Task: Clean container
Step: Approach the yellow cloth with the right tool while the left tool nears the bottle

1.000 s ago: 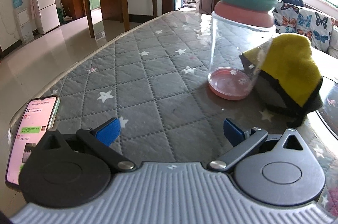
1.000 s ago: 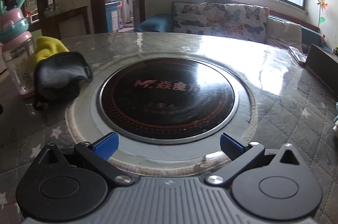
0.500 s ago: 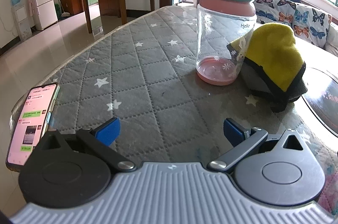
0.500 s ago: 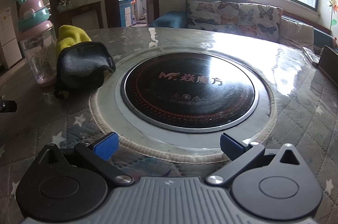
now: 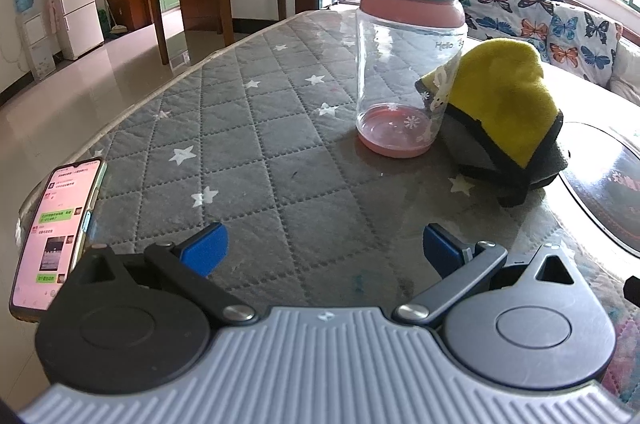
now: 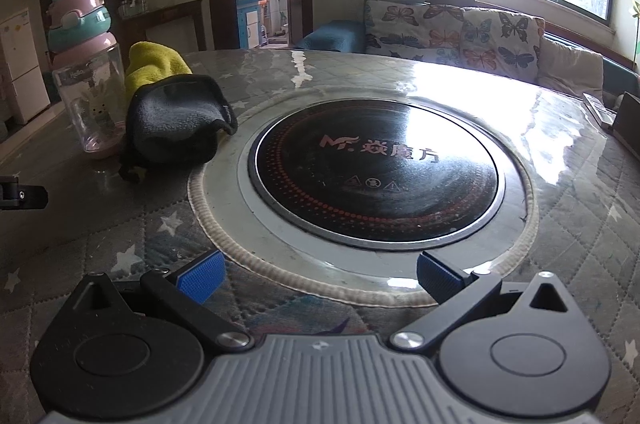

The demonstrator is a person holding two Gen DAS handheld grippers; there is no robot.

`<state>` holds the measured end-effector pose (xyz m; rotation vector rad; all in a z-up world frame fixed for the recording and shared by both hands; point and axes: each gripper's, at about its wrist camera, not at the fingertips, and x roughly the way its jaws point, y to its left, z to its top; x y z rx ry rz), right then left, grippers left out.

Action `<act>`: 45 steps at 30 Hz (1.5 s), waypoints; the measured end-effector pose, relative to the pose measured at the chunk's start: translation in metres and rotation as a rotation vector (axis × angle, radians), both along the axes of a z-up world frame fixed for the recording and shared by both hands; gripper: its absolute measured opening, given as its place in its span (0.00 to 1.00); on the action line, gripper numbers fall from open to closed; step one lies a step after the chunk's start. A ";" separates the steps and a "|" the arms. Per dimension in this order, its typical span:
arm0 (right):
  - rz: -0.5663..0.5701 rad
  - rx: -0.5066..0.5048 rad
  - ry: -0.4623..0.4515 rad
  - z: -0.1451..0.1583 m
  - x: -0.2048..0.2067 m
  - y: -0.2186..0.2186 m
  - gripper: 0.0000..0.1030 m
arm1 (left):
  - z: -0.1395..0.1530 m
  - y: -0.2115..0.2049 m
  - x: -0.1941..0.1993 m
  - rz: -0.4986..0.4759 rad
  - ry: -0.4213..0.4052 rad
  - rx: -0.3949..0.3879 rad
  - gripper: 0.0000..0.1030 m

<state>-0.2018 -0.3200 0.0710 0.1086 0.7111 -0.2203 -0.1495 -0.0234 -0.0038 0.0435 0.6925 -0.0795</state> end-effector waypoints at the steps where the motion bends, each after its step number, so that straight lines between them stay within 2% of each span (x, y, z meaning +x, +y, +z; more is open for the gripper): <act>1: 0.003 0.001 0.000 0.000 0.000 0.001 1.00 | 0.001 -0.002 0.002 -0.001 -0.001 0.002 1.00; 19: 0.113 -0.014 0.004 0.006 0.013 0.026 1.00 | 0.011 -0.025 0.009 -0.025 0.005 0.014 1.00; 45: 0.278 -0.049 -0.066 0.037 0.069 0.068 1.00 | 0.033 -0.028 0.025 -0.036 -0.005 0.046 1.00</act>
